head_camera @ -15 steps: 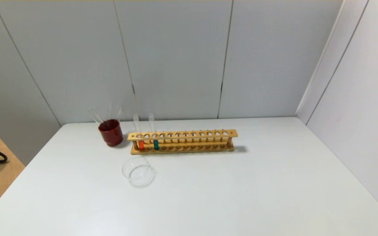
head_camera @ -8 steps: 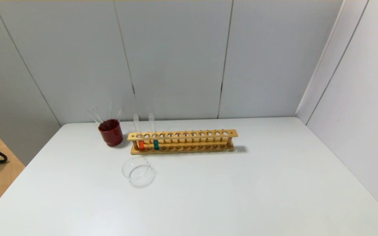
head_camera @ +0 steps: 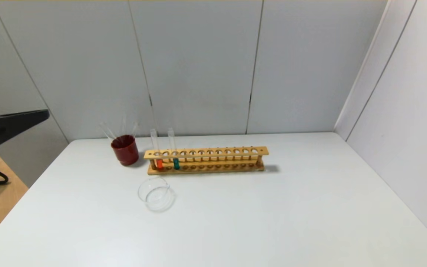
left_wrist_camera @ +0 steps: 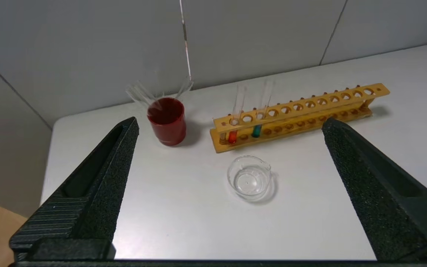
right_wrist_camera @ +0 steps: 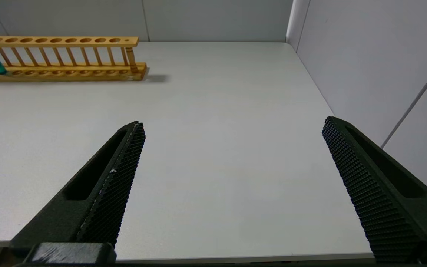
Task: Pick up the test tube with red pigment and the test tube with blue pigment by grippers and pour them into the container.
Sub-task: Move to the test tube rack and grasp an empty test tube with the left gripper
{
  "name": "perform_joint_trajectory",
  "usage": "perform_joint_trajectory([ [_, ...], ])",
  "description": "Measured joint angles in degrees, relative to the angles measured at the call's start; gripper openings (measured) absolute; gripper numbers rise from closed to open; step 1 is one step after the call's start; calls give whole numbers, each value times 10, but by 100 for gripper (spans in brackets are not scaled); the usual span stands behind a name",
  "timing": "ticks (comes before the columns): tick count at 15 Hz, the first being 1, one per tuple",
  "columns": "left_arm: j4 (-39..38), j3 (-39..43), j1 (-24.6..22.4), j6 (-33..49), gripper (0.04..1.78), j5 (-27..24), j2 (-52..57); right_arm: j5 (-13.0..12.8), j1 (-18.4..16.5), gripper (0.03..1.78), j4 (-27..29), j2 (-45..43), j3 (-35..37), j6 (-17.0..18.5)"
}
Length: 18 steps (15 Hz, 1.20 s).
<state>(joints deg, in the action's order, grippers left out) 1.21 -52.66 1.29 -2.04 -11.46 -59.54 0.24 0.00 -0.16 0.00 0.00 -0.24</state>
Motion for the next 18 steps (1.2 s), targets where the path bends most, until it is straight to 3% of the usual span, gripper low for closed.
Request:
perform_joint_trajectory([
  [9, -184, 6, 15, 19, 174, -6, -257, 0, 0, 175, 0, 0, 0, 0],
  [12, -241, 7, 26, 19, 174, -37, -312, 0, 0, 175, 0, 0, 0, 0],
  [18, -267, 8, 48, 20, 174, -37, -394, 0, 0, 175, 0, 0, 0, 0],
])
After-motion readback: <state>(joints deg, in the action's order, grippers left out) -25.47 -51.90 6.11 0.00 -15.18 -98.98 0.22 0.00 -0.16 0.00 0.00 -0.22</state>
